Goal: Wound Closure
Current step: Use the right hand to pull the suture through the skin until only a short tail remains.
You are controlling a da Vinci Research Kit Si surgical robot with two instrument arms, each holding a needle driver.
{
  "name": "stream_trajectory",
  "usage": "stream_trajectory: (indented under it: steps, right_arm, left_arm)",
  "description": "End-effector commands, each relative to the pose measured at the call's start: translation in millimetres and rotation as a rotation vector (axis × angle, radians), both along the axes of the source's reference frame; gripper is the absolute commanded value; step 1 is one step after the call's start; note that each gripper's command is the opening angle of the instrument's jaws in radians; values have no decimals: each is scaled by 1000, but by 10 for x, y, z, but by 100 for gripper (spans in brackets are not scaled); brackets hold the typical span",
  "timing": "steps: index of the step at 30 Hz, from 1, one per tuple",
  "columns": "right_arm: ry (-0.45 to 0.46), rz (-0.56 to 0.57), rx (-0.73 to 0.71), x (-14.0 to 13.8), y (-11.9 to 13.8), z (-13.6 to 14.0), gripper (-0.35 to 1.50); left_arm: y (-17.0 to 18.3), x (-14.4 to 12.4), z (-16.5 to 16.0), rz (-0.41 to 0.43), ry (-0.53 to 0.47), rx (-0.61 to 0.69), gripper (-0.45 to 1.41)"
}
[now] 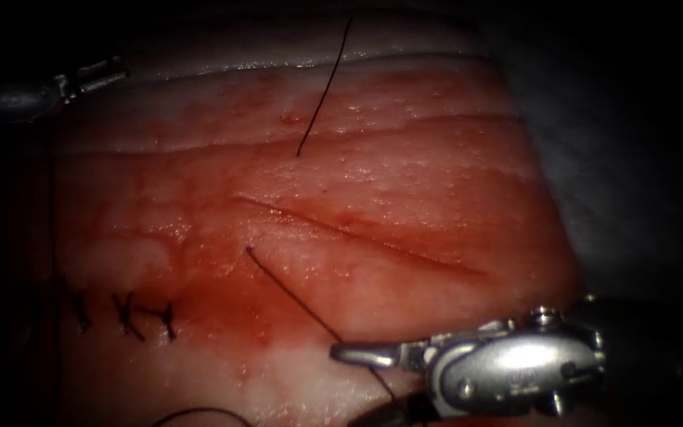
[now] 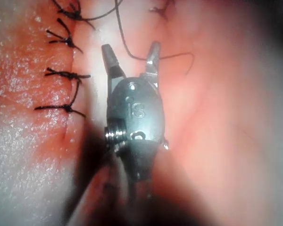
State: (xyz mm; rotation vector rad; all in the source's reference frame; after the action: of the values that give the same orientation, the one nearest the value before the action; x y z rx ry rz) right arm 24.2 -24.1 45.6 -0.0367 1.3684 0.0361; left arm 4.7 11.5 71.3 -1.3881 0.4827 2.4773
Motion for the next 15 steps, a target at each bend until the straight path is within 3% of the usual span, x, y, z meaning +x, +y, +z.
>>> stream_trajectory:
  steps: [1,8,9,15]
  right_arm:
    - [-4,6,-8,1,7,9,147]
    - [29,30,-11,-38,0,-10,147]
    - [17,61,-6,-63,5,-19,145]
    - [-23,116,9,-101,26,-17,147]
  left_arm:
    - [4,-5,5,0,-1,-3,-45]
    - [4,-4,5,2,0,-1,-45]
    - [4,-4,5,2,0,-1,-45]
    - [4,-4,5,2,0,-1,-45]
